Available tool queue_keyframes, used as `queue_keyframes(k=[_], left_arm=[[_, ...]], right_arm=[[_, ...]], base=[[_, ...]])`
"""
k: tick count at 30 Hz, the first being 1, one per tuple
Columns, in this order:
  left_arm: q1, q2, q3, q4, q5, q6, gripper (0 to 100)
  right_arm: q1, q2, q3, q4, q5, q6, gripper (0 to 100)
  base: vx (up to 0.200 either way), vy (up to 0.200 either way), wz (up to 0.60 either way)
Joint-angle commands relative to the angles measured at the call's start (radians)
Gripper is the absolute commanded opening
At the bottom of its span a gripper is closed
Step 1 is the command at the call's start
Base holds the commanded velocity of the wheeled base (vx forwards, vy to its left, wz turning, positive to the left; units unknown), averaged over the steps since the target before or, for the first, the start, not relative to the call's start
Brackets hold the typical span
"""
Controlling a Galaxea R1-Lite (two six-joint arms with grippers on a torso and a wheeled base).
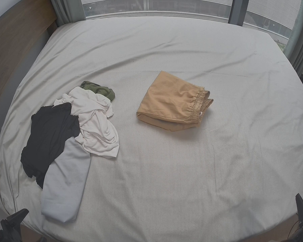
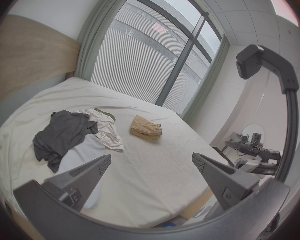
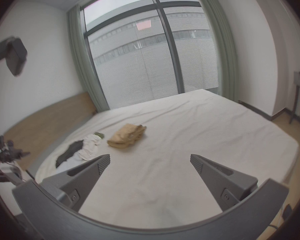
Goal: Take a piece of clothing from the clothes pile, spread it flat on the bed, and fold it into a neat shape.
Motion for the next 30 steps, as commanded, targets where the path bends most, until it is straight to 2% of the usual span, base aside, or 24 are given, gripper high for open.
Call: queue_keyframes(k=[1,3,6,9,13,14,16,21,22,24,30], left_arm=[[0.077,-0.051,0.018,0.031,0.029,0.083,100],[0.077,-0.051,0.018,0.032,0.103,0.106,100],[0.077,-0.051,0.018,0.032,0.200,0.169,100],[0.075,-0.059,0.018,0.031,0.246,0.215,100],[0.071,-0.063,0.018,0.028,0.302,0.223,100],[0.065,-0.080,0.018,0.031,0.417,0.208,100],[0.065,-0.082,0.018,0.048,0.505,0.217,100],[0.065,-0.082,0.018,0.055,0.500,0.218,100],[0.062,-0.082,0.018,0.094,0.464,0.231,100],[0.062,-0.082,0.018,0.107,0.437,0.244,100],[0.062,-0.085,0.018,0.098,0.436,0.232,100]], right_arm=[[-0.093,-0.022,0.023,0.031,-0.023,-0.111,100],[-0.118,-0.096,0.023,0.058,0.021,-0.171,100],[-0.115,-0.085,0.023,0.075,0.034,-0.151,100],[-0.112,-0.087,0.023,0.095,0.031,-0.128,100],[-0.113,-0.087,0.023,0.096,0.034,-0.137,100],[-0.112,-0.087,0.023,0.096,0.034,-0.140,100],[-0.112,-0.087,0.023,0.096,0.034,-0.137,100],[-0.112,-0.087,0.023,0.096,0.035,-0.142,100],[-0.110,-0.087,0.023,0.096,0.040,-0.143,100],[-0.110,-0.087,0.023,0.096,0.048,-0.147,100],[-0.113,-0.085,0.023,0.095,0.063,-0.153,100]], base=[[0.000,0.000,0.00],[0.000,0.000,0.00],[0.000,0.000,0.00],[0.000,0.000,0.00],[0.000,0.000,0.00],[0.000,0.000,0.00],[0.000,0.000,0.00],[0.000,0.000,0.00],[0.000,0.000,0.00],[0.000,0.000,0.00],[0.000,0.000,0.00]])
